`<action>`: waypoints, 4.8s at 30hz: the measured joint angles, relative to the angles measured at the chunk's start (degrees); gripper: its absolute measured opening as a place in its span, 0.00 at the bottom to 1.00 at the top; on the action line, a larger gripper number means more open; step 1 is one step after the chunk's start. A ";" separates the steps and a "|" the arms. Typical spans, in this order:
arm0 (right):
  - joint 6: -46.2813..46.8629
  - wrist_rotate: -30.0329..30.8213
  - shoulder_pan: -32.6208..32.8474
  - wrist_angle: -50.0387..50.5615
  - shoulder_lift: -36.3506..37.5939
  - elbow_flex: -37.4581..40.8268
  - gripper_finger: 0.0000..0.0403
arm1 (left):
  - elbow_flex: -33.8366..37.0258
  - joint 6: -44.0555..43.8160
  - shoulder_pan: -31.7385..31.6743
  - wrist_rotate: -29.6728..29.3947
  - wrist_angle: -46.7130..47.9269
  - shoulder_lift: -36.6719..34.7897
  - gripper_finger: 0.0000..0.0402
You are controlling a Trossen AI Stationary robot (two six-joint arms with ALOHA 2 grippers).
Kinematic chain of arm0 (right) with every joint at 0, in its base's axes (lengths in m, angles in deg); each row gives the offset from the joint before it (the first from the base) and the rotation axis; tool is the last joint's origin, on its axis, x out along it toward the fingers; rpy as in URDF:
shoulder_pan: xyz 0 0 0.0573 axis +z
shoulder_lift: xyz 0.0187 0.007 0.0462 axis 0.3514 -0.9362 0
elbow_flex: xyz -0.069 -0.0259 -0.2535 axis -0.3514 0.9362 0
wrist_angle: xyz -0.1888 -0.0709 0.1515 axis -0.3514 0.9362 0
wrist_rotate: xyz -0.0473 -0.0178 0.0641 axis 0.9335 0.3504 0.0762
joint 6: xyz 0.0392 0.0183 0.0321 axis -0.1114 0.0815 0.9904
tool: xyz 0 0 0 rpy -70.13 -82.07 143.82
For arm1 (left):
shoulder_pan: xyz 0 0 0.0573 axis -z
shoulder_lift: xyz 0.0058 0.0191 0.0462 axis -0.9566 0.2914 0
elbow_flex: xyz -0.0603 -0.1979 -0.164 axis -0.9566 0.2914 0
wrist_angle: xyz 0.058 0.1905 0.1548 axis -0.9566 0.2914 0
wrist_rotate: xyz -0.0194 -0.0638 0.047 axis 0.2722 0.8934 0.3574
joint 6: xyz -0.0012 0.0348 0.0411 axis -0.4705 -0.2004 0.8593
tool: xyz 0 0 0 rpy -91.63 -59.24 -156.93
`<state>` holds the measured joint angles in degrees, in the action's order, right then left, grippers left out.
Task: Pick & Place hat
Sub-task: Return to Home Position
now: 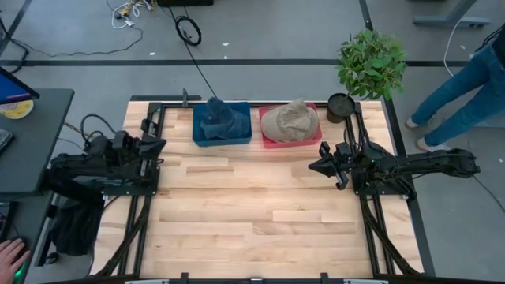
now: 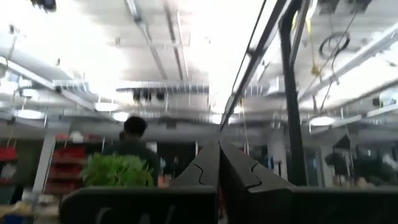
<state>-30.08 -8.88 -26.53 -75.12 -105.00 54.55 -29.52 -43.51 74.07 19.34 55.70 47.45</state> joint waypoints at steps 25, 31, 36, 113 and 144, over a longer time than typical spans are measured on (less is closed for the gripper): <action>0.00 0.00 0.00 0.02 0.00 0.00 0.03 | 14.72 1.06 0.09 2.48 -2.58 -8.76 0.01; 0.00 -0.01 0.01 0.00 0.00 0.00 0.03 | 14.74 1.20 0.09 2.48 2.72 -8.73 0.01; 0.00 -0.01 0.01 0.00 -0.01 0.00 0.03 | 14.74 1.46 0.09 2.48 9.32 -8.72 0.01; 0.00 -0.01 0.01 0.00 -0.01 0.00 0.03 | 14.80 1.46 0.07 2.50 28.84 -8.68 0.01; 0.00 0.00 0.00 0.00 -0.01 0.00 0.03 | 14.80 1.46 0.08 2.50 28.84 -8.68 0.01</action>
<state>-30.08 -8.88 -26.53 -75.12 -105.01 54.55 -14.72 -42.05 74.16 21.85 84.53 38.77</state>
